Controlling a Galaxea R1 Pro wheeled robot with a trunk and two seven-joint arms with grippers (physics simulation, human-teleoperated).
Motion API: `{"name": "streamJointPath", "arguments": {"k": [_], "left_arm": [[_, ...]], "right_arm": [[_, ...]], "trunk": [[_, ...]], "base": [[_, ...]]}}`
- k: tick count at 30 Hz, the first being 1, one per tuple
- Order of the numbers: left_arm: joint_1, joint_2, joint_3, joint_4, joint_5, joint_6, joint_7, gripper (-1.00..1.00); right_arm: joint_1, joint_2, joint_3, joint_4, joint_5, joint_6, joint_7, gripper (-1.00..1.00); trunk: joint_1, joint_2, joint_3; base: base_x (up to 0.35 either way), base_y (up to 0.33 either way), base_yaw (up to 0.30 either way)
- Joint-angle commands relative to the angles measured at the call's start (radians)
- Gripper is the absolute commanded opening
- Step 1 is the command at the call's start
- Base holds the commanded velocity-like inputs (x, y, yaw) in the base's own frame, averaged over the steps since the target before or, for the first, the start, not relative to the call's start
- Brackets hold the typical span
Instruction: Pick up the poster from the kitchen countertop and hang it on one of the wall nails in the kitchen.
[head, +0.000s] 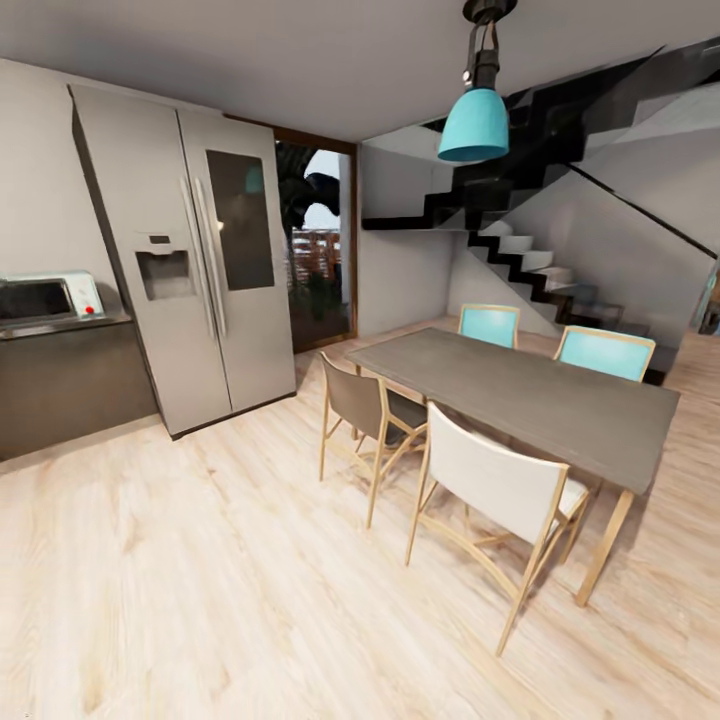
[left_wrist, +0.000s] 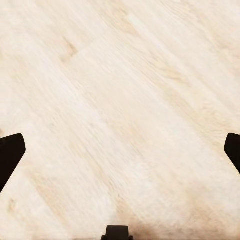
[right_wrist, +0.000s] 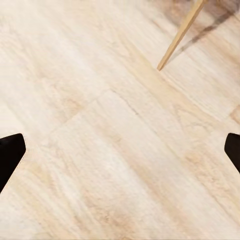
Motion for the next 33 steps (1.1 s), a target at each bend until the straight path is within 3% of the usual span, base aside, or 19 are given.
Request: {"name": "streamJointPath", "arguments": {"k": [1,33], "left_arm": [[0.0,0.0,0.001,-0.001,0.0,0.0,0.001,1.0],[0.0,0.001,0.004,-0.001,0.0,0.0,0.002,1.0]], "right_arm": [[0.0,0.0,0.0,0.001,0.001,-0.003,-0.001,1.0],[0.0,0.003,0.003,0.002,0.002,-0.003,-0.001,1.0]], "trunk": [[0.0,0.0,-0.001],[0.0,0.0,-0.001]], "base": [[0.001,-0.006,0.292],[0.0,0.0,0.295]]}}
